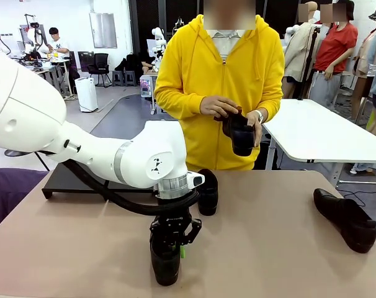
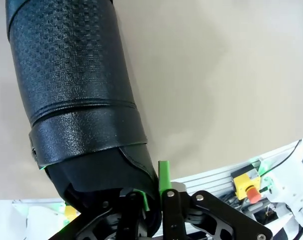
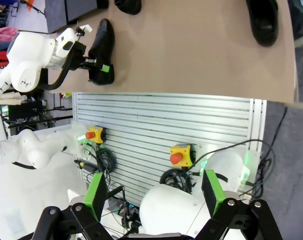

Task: Organize the shoes by placing them on the stand.
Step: Place the Shoe from the middle of the table onto the Shoes Stand.

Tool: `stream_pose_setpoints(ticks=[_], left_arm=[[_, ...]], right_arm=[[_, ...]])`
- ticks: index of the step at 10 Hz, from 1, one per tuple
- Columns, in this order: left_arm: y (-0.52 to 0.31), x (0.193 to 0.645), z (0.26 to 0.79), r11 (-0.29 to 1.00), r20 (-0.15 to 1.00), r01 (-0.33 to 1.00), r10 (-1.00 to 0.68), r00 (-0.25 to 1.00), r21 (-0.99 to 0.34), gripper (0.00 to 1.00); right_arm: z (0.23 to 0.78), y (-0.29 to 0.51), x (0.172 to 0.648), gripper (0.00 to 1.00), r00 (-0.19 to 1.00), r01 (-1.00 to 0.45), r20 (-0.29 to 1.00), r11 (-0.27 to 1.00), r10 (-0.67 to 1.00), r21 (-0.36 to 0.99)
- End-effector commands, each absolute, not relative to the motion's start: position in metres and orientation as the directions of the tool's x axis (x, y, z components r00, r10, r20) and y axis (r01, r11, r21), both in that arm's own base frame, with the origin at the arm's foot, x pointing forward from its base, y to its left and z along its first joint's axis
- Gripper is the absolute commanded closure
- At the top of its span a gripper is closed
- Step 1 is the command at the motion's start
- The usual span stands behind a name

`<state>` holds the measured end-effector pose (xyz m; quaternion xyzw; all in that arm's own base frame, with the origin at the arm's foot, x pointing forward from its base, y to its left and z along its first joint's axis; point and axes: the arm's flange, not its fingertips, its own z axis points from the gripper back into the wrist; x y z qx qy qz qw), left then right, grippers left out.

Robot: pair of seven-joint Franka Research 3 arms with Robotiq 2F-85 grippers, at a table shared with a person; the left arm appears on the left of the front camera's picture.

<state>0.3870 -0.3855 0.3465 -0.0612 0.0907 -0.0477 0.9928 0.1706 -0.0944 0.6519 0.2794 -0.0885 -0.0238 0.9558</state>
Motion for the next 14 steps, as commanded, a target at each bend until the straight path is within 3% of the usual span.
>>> stream_pose_setpoints(ticks=[1,5,9,12,14], left_arm=[[-0.389,0.391,0.348,0.993,-0.174,0.068,-0.083,0.981,-0.095,1.0],[-0.379,0.384,0.371,0.997,-0.103,0.055,-0.06,0.993,-0.056,1.0],[-0.329,0.341,0.481,0.983,0.092,0.176,-0.181,0.979,0.054,1.0],[-0.26,0.311,0.517,0.963,0.016,0.254,-0.257,0.966,0.09,1.0],[-0.22,0.295,0.517,0.984,0.07,0.178,-0.176,0.982,-0.03,1.0]], right_arm=[[0.657,-0.095,0.17,0.0,0.984,-0.028,0.163,0.836,-0.074,0.548],[0.657,-0.095,0.17,0.0,0.984,-0.028,0.163,0.836,-0.074,0.548],[0.657,-0.095,0.17,0.0,0.984,-0.028,0.163,0.836,-0.074,0.548],[0.657,-0.095,0.17,0.0,0.984,-0.028,0.163,0.836,-0.074,0.548],[0.657,-0.095,0.17,0.0,0.984,-0.028,0.163,0.836,-0.074,0.548]])
